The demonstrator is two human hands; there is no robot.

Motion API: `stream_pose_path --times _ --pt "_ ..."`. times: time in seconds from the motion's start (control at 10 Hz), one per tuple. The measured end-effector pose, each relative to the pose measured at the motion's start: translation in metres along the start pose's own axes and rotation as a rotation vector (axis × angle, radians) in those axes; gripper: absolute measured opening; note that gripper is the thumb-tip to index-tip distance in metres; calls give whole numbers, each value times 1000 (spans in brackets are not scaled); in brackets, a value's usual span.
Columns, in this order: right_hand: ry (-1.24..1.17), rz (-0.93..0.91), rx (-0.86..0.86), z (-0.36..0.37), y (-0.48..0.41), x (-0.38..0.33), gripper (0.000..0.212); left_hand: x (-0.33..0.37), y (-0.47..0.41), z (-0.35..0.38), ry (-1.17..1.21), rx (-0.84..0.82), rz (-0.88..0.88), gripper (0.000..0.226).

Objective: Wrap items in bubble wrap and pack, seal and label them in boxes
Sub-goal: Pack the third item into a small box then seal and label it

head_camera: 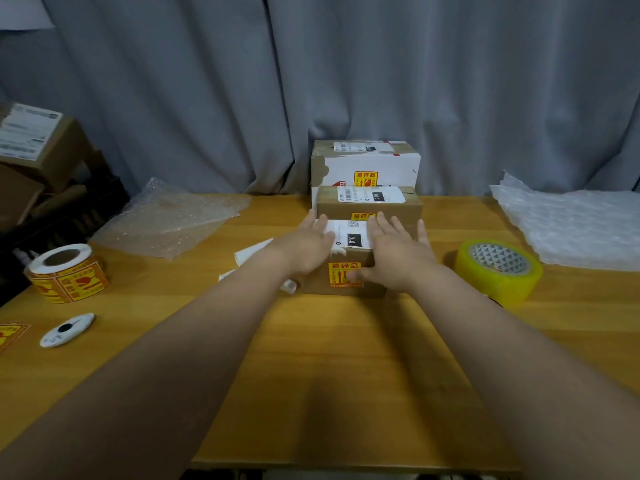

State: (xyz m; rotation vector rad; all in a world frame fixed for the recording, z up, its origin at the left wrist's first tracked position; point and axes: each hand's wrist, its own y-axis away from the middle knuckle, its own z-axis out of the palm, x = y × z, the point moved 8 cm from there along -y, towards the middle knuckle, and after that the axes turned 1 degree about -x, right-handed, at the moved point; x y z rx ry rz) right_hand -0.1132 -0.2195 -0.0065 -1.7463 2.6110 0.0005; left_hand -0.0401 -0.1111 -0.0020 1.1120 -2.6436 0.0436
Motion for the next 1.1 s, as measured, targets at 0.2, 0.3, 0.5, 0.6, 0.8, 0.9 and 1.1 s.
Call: stream_pose_path --times 0.2,0.3,0.5,0.6,0.8,0.9,1.1 --pt "366 35 11 -15 3 -15 102 -13 6 -24 -481 78 -66 56" --pt "302 -116 43 -12 6 -33 90 26 8 -15 -432 189 174 53" --pt "165 -9 4 -3 3 -8 105 11 13 -3 -497 91 157 76" --pt "215 19 35 -4 0 -8 107 3 15 -10 -672 147 162 69" --pt "223 73 26 -6 -26 14 108 8 0 -16 -568 366 188 65" --pt "134 70 51 -9 -40 26 106 12 -11 -25 -447 491 206 58" --pt "52 55 55 -10 -45 32 112 11 -20 -27 -319 528 141 55"
